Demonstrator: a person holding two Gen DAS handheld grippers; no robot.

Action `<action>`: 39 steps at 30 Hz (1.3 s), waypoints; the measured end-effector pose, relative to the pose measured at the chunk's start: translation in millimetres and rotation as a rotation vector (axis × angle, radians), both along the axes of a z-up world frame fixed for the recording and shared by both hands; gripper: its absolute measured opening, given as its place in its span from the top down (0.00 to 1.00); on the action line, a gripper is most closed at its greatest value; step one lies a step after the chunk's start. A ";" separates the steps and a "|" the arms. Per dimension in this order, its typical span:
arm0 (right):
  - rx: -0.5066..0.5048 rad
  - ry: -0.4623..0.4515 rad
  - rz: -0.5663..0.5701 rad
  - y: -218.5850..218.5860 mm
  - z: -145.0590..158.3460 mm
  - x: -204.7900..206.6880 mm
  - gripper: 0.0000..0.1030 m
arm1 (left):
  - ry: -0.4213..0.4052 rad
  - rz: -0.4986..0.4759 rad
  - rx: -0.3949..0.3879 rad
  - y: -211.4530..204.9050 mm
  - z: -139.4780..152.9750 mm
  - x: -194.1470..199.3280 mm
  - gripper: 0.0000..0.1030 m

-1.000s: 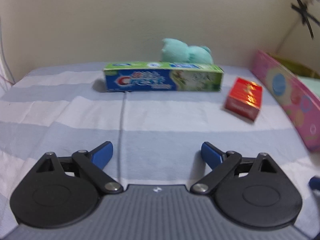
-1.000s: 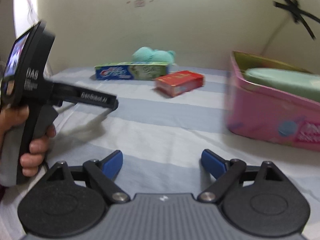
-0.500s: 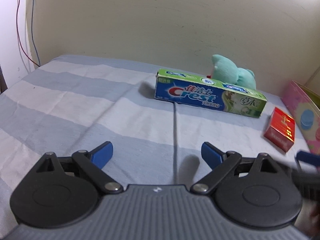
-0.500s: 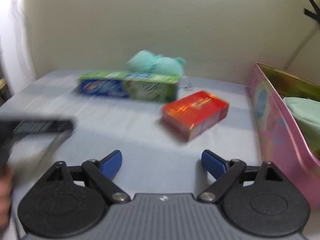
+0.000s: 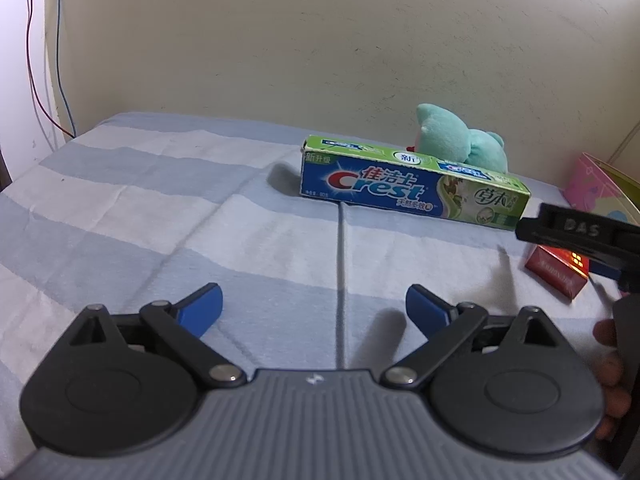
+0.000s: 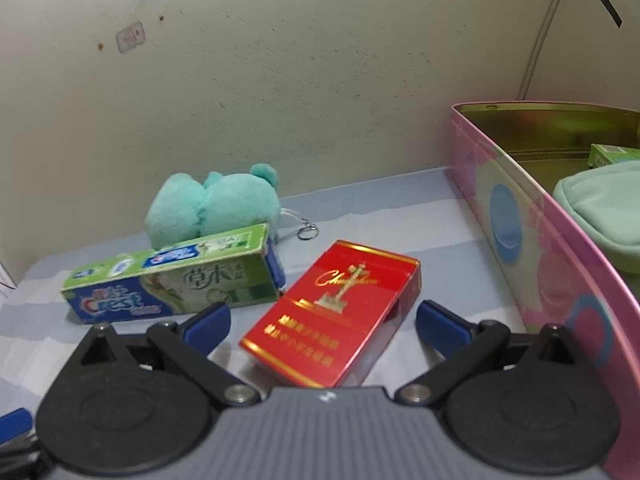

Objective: Organize objects

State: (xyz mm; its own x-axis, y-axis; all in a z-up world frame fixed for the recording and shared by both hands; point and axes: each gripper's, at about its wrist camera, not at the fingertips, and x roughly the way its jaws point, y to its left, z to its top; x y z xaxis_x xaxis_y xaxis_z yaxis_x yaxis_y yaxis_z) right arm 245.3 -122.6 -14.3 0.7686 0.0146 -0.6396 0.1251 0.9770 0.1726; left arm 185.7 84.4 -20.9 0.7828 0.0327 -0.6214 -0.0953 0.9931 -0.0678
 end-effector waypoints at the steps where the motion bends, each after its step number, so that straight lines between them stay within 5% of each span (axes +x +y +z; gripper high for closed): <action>1: -0.032 0.014 0.005 3.6 -0.5 2.5 0.01 | 0.000 0.000 0.000 0.1 0.0 0.0 0.04; 3: -0.075 0.030 0.013 8.6 -1.5 4.8 0.01 | 0.000 0.000 0.000 0.3 0.0 0.2 0.04; 7: -0.145 0.024 0.065 13.6 -2.0 2.2 0.18 | 0.000 0.000 0.000 0.7 0.1 0.2 0.03; 15: -0.153 0.003 0.164 10.2 1.7 -22.5 0.31 | 0.001 -0.001 0.001 0.1 -0.4 0.4 0.03; 30: -0.156 -0.063 0.597 10.4 6.8 -119.8 0.33 | 0.003 -0.011 0.013 -3.3 1.2 -0.2 0.03; 39: -0.149 -0.064 0.620 -12.4 10.2 -162.0 0.33 | 0.002 -0.069 0.014 -8.2 1.7 -1.4 0.04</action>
State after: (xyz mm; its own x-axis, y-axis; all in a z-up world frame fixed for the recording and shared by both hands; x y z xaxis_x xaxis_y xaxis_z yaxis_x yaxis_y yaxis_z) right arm 83.3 -135.0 -4.1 0.6826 0.3829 -0.6225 -0.4769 0.8788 0.0176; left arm 184.3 76.2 -19.1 0.7821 -0.0130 -0.6230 -0.0266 0.9982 -0.0542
